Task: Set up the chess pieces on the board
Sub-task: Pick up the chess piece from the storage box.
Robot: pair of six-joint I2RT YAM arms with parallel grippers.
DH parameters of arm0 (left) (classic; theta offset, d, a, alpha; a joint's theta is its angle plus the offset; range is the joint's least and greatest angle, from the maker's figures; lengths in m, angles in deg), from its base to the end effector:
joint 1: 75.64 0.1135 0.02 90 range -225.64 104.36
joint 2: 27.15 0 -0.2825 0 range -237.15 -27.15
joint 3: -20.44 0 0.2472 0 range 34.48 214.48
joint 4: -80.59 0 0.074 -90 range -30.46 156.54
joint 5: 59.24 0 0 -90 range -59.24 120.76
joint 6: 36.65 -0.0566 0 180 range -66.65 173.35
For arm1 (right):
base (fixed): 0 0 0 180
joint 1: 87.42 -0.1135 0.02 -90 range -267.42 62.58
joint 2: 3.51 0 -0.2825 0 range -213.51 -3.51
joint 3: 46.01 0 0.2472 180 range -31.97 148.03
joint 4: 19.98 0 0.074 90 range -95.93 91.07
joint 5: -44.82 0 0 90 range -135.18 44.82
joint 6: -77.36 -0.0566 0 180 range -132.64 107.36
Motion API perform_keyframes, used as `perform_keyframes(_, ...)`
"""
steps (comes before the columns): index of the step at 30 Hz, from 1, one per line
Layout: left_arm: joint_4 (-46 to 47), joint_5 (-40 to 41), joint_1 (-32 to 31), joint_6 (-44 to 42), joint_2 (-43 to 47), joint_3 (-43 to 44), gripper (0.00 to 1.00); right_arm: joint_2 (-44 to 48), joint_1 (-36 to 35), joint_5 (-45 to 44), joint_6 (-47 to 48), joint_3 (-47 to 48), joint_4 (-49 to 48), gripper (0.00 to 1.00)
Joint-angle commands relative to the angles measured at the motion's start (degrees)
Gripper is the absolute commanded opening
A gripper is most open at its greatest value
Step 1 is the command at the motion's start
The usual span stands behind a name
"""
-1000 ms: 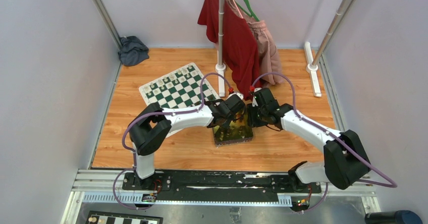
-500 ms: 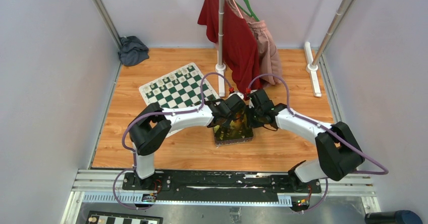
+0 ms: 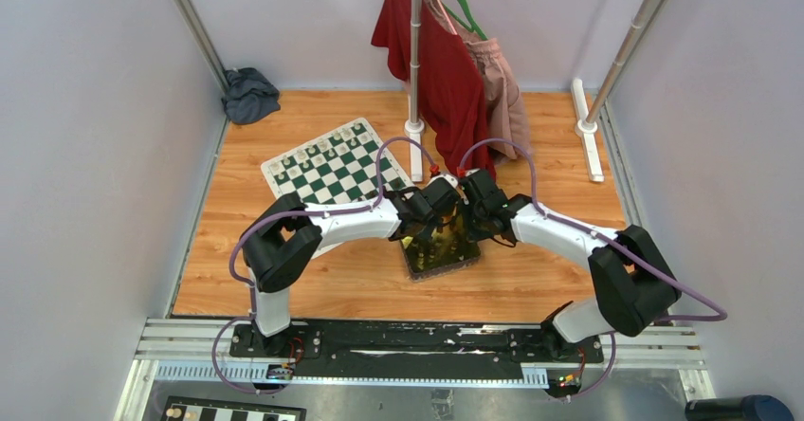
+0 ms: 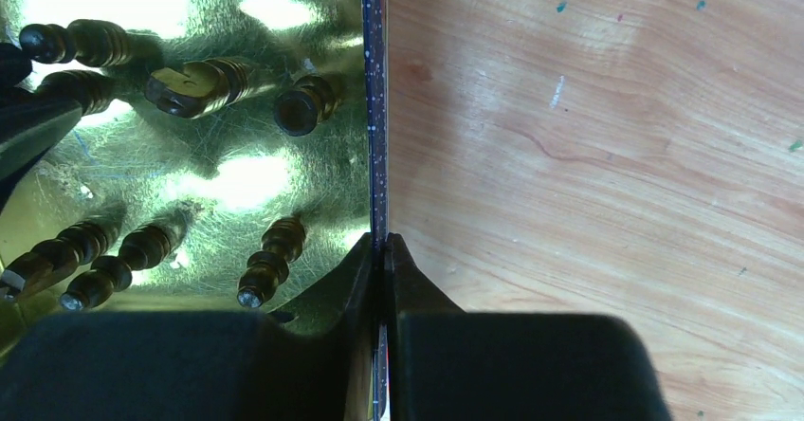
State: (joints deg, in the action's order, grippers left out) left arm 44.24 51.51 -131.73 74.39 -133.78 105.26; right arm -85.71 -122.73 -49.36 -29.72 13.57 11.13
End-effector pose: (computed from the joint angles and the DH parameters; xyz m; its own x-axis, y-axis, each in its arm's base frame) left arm 0.2383 -0.3186 0.1845 -0.6835 0.4150 -0.6004 0.4569 0.8848 0.0915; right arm 0.2366 0.1625 0.1931 -0.7879 -0.1991 -0.5828 -0.3242 0.9387 0.1176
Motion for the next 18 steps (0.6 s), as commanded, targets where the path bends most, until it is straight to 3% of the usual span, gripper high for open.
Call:
perform_keyframes(1,0.57,0.33,-0.34,-0.24,2.11,-1.08,0.0,0.57,-0.73,-3.64,-0.65,1.75,1.64,0.03)
perform_keyframes(18,-2.47,0.69,-1.64,-0.12,4.53,0.8,0.0,3.21,-1.65,-11.62,-3.99,3.51,5.71,0.0)
